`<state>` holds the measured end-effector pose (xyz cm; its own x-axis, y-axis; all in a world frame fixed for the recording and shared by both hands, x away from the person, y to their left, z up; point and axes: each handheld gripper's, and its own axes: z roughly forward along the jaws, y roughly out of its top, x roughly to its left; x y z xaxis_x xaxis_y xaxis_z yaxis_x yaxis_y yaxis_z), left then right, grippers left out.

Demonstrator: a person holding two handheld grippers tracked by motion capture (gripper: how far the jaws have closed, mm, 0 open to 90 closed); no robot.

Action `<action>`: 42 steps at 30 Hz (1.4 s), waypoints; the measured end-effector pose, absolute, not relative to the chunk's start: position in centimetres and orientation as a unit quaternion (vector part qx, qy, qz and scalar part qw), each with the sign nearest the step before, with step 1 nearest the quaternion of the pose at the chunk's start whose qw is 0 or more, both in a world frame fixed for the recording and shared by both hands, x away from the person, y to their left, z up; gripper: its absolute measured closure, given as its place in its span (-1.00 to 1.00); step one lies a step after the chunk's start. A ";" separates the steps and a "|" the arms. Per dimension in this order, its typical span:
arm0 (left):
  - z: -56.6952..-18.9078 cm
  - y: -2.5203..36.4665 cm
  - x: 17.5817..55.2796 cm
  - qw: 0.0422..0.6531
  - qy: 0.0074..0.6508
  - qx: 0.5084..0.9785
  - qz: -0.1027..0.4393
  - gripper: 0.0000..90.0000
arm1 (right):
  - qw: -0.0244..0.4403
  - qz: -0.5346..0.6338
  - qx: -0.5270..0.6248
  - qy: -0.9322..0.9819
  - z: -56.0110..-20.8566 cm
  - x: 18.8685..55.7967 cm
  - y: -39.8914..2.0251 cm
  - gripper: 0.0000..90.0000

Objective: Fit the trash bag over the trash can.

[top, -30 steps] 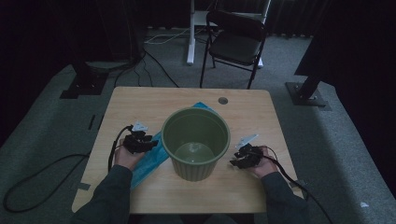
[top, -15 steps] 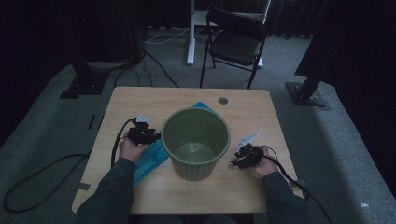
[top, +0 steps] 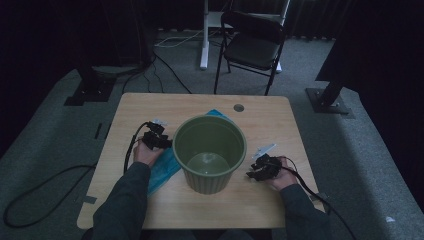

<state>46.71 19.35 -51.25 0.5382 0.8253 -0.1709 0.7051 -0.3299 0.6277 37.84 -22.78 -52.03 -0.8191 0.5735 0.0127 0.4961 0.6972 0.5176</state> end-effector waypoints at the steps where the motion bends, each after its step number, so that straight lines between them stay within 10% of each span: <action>1: -51.4 19.3 46.8 0.332 0.473 0.811 0.088 0.06 | 0.075 0.257 0.291 0.919 -52.1 37.9 -22.8 0.23; 35: -52.6 16.3 45.9 0.268 0.424 0.854 0.139 -0.21 | 0.072 0.259 0.291 0.918 -52.1 37.7 -23.0 0.23; 42: -52.5 16.3 45.4 0.276 0.412 0.857 0.137 0.17 | 0.072 0.260 0.291 0.918 -52.1 37.8 -22.9 0.23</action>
